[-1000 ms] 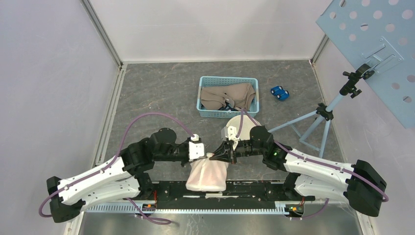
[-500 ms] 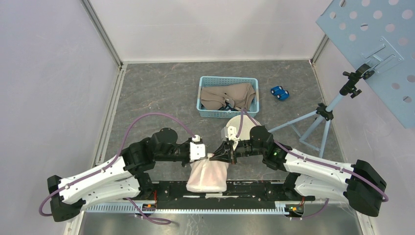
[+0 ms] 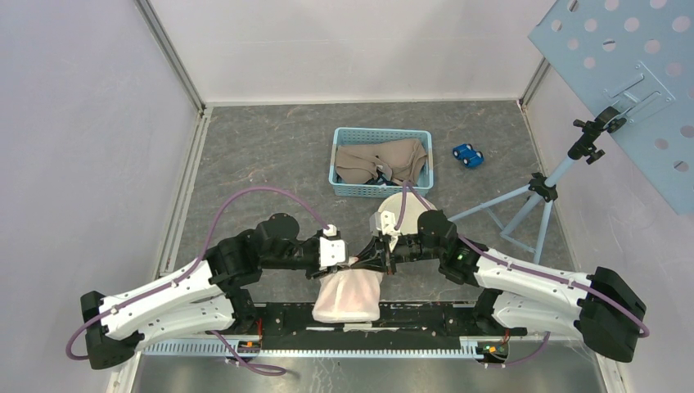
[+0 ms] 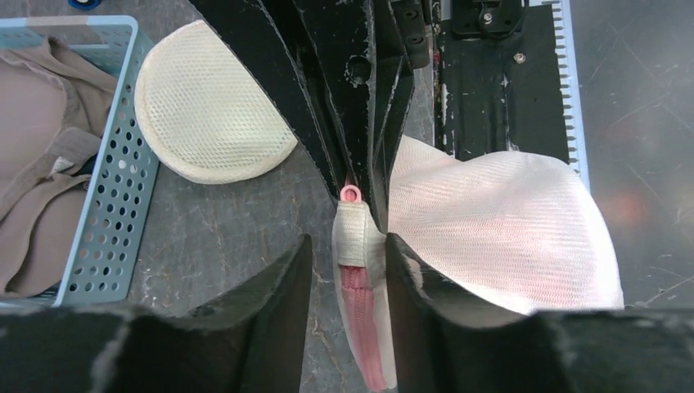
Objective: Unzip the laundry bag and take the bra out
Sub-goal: Unzip the laundry bag at the center of the board.
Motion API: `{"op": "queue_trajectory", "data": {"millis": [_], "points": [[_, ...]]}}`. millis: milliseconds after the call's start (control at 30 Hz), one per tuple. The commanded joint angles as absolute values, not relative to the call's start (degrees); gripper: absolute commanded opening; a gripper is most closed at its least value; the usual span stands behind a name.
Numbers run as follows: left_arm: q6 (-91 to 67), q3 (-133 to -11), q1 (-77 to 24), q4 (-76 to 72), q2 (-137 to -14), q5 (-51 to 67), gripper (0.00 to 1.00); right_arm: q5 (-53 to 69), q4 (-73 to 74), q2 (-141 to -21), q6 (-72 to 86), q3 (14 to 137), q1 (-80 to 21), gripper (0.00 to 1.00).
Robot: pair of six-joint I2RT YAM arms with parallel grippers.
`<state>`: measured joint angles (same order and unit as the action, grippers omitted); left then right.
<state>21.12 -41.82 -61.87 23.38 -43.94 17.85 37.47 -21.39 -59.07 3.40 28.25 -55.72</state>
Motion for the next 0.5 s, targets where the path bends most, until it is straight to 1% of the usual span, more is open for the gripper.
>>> {"op": "queue_trajectory", "data": {"millis": [0, 33, 100, 133, 233, 267, 300, 367, 433, 467], "points": [[20.8, -43.9, -62.3, 20.1, -44.8, 18.3, 0.33, 38.5, -24.7, -59.3, 3.8, 29.1, -55.9, 0.0], [20.8, -43.9, -62.4, 20.1, -45.2, 18.4, 0.26, 38.5, -24.8, -59.3, 3.9, 29.1, -55.9, 0.0], [20.9, -44.0, -62.5, 20.1, -45.5, 18.5, 0.03, 38.5, -24.5, -59.2, 3.7, 29.2, -55.9, 0.0], [21.0, -43.9, -62.5, 20.1, -45.5, 18.5, 0.02, 38.4, -24.4, -59.3, 3.6, 29.2, -55.8, 0.0], [21.1, -43.9, -62.6, 20.1, -45.6, 18.5, 0.02, 38.4, -24.4, -59.1, 3.6, 29.0, -55.8, 0.0], [20.9, -43.9, -62.5, 20.1, -45.6, 18.7, 0.07, 38.4, -24.4, -59.1, 3.6, 28.9, -55.9, 0.0], [20.7, -43.9, -62.6, 20.0, -45.5, 18.8, 0.18, 38.4, -24.4, -59.1, 3.6, 28.9, -55.9, 0.0], [20.1, -43.6, -62.7, 19.3, -45.4, 18.4, 0.33, 38.5, -24.7, -59.2, 3.7, 28.9, -55.8, 0.0], [19.7, -43.6, -62.6, 18.9, -45.7, 18.5, 0.36, 38.4, -24.8, -59.2, 3.8, 28.9, -55.8, 0.0], [19.5, -43.6, -62.6, 18.7, -45.8, 18.7, 0.32, 38.4, -24.8, -59.1, 3.7, 29.0, -55.9, 0.0]]}}
